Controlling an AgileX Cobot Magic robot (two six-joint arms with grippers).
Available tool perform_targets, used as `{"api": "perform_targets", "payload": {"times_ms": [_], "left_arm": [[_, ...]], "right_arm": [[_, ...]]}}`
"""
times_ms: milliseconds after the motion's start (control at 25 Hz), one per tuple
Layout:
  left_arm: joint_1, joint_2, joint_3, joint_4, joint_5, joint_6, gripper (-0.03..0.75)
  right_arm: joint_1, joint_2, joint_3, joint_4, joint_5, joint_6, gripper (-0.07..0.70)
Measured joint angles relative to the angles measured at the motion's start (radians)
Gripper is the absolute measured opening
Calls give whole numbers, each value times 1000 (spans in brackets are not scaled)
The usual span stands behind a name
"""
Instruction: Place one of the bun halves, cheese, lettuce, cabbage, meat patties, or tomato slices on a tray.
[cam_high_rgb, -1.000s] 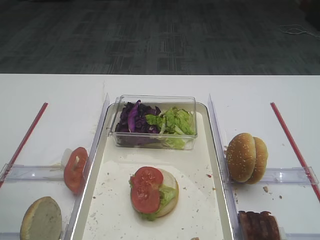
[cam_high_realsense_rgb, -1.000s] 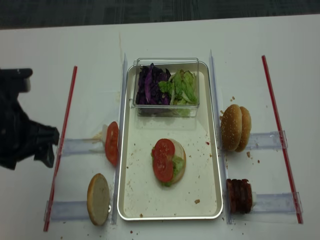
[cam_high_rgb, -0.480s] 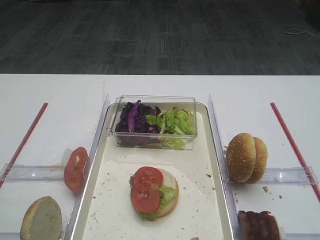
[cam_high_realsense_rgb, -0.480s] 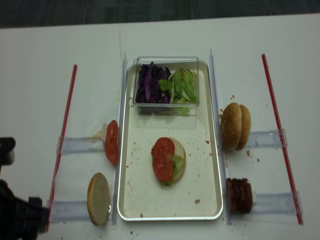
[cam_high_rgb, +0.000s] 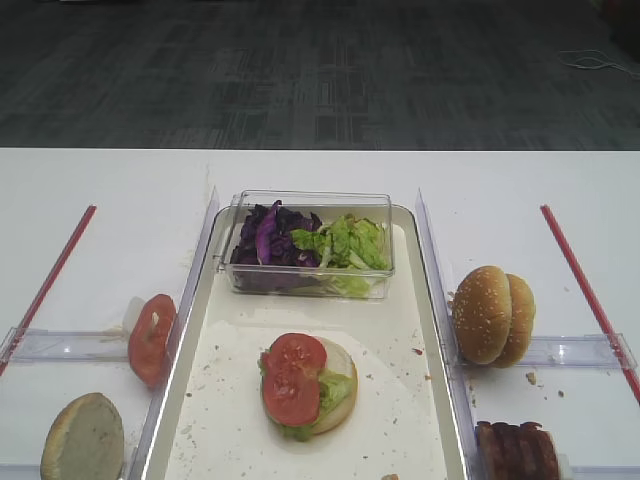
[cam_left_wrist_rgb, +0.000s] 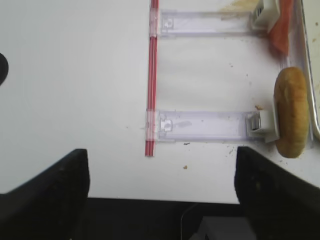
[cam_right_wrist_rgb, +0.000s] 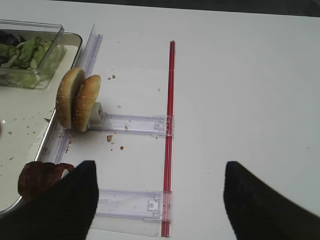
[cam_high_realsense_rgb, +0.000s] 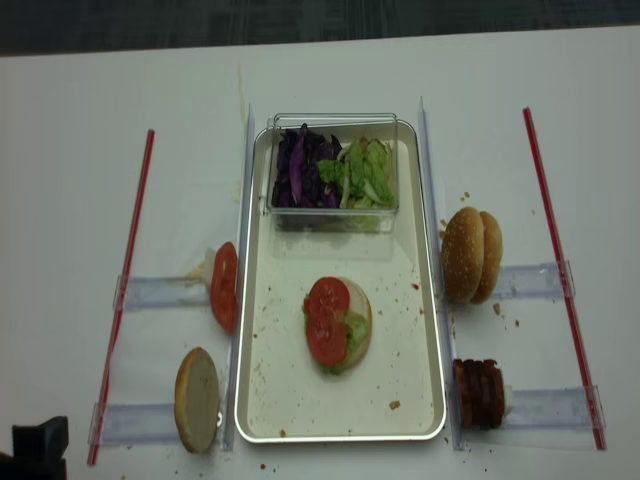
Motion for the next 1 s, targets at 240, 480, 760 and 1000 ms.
{"api": "perform_targets", "payload": {"times_ms": [240,480,760,1000], "left_arm": [[0,-140,1,0,-2,21,579],[0,-238,1,0,-2,25,575],[0,-324,1,0,0,27,564],[0,-328,1,-12,2,39,564]], "right_arm": [[0,0,0,0,0,0,558],[0,0,0,0,0,0,558],[0,0,0,0,0,0,558],[0,0,0,0,0,-2,558]]}}
